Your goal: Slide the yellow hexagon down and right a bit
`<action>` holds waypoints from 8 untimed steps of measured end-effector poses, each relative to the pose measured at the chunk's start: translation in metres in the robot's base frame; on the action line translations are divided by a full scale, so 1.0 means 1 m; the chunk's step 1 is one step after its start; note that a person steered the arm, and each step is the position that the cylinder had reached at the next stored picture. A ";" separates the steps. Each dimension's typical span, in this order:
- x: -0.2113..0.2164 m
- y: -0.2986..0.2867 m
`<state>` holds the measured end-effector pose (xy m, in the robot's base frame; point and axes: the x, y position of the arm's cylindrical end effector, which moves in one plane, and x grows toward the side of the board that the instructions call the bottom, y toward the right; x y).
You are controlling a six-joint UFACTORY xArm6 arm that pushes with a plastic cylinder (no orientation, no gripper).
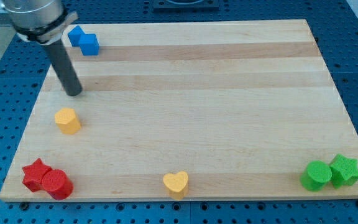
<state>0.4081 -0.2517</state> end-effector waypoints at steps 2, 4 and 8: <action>0.003 -0.027; 0.031 0.004; 0.084 0.041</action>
<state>0.4924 -0.2105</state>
